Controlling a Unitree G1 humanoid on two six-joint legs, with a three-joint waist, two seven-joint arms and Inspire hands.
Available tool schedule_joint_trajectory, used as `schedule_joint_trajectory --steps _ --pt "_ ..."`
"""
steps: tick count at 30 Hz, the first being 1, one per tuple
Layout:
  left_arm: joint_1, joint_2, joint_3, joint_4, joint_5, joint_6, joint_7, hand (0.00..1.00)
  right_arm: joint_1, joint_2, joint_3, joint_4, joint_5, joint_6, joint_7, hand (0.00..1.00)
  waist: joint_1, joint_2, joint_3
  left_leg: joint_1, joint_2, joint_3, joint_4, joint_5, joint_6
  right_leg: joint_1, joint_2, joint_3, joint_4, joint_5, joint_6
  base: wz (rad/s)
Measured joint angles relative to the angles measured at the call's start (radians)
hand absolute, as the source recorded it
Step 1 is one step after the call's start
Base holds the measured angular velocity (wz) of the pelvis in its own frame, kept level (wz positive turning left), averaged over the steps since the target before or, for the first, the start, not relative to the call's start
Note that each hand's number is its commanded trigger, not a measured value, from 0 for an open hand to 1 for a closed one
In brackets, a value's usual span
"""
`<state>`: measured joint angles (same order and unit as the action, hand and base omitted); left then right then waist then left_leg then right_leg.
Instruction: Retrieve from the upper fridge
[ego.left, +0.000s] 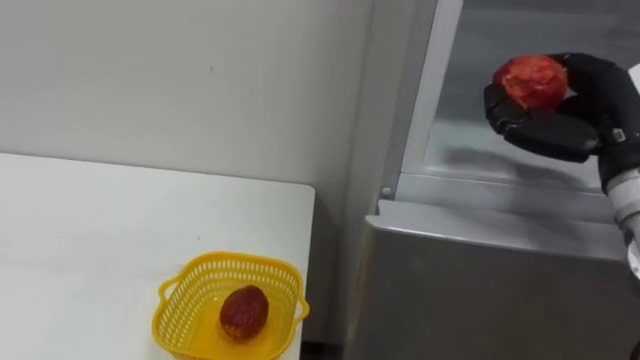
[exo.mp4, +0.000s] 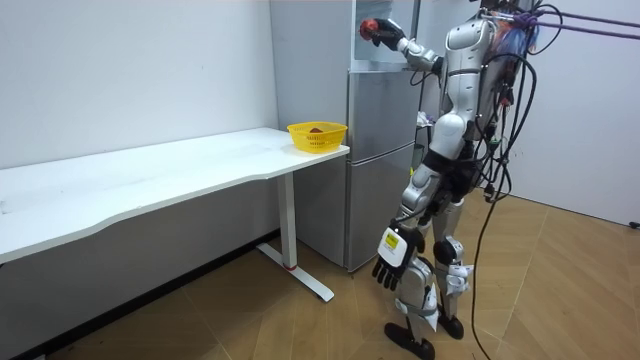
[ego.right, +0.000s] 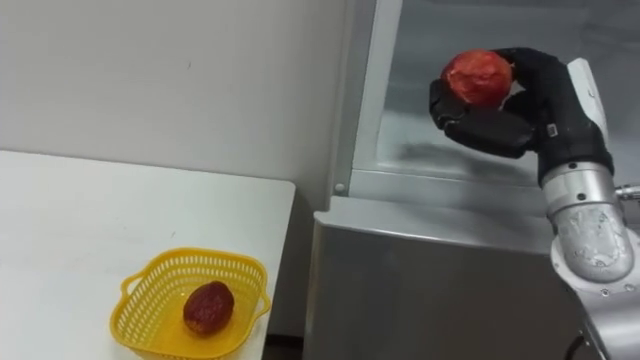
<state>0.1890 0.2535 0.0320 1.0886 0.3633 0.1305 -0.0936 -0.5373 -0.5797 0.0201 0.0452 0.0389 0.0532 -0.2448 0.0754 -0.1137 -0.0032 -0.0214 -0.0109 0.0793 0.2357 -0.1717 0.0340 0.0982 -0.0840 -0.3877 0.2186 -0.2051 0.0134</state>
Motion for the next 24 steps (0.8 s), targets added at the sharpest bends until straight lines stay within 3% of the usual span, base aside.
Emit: schedule_joint_trajectory --steps 3,7,11,16,18,19,24 --pt "0.003 -0.003 0.000 -0.002 -0.001 -0.008 0.003 0.00 0.033 0.026 -0.001 -0.094 -0.061 -0.011 -0.020 1.00 -0.004 0.009 0.0040 -0.002 0.000 -0.002 0.004 -0.001 0.001 -0.002 0.000 0.001 0.001 0.000 0.000 -0.03" --pt "0.013 -0.021 0.000 -0.002 -0.001 -0.008 0.004 0.00 0.062 0.077 -0.002 -0.227 -0.183 -0.028 -0.057 1.00 -0.015 0.025 0.0013 -0.003 0.000 -0.001 0.004 -0.001 0.002 -0.007 -0.001 0.003 0.003 0.000 0.000 0.00" --pt "0.012 -0.030 -0.001 0.000 -0.002 -0.021 0.003 0.00 0.064 0.086 -0.002 -0.306 -0.290 -0.043 -0.073 1.00 -0.016 0.034 -0.0025 -0.001 0.000 0.001 0.002 -0.001 0.001 -0.005 0.000 0.004 0.002 0.000 0.000 0.00" --pt "0.003 -0.040 -0.005 0.000 -0.001 -0.029 0.000 0.00 0.072 0.110 0.002 -0.402 -0.398 -0.076 -0.067 1.00 -0.012 0.044 0.0048 0.006 -0.001 0.001 0.000 -0.001 0.002 -0.001 0.000 0.013 0.002 0.000 0.000 -0.02" --pt "0.002 -0.042 -0.007 0.002 -0.001 -0.029 0.001 0.00 0.073 0.130 0.014 -0.433 -0.437 -0.075 -0.060 1.00 -0.008 0.046 0.0045 0.002 0.000 0.003 0.000 -0.001 0.002 -0.003 0.000 0.015 0.003 0.000 0.000 -0.04" --pt "-0.001 -0.042 -0.016 0.002 -0.001 -0.029 0.004 0.00 0.081 0.148 0.030 -0.462 -0.461 -0.074 -0.058 1.00 -0.009 0.041 -0.0003 0.000 0.000 0.005 0.000 -0.001 0.002 -0.007 0.000 0.016 0.004 0.000 0.000 -0.05" --pt "-0.017 -0.042 -0.043 0.010 0.000 -0.049 0.003 0.00 0.137 0.186 0.102 -0.528 -0.567 -0.099 -0.002 1.00 0.015 0.039 -0.0012 0.000 0.004 0.021 0.000 -0.001 0.002 -0.014 0.000 0.029 0.010 0.000 0.000 -0.07"
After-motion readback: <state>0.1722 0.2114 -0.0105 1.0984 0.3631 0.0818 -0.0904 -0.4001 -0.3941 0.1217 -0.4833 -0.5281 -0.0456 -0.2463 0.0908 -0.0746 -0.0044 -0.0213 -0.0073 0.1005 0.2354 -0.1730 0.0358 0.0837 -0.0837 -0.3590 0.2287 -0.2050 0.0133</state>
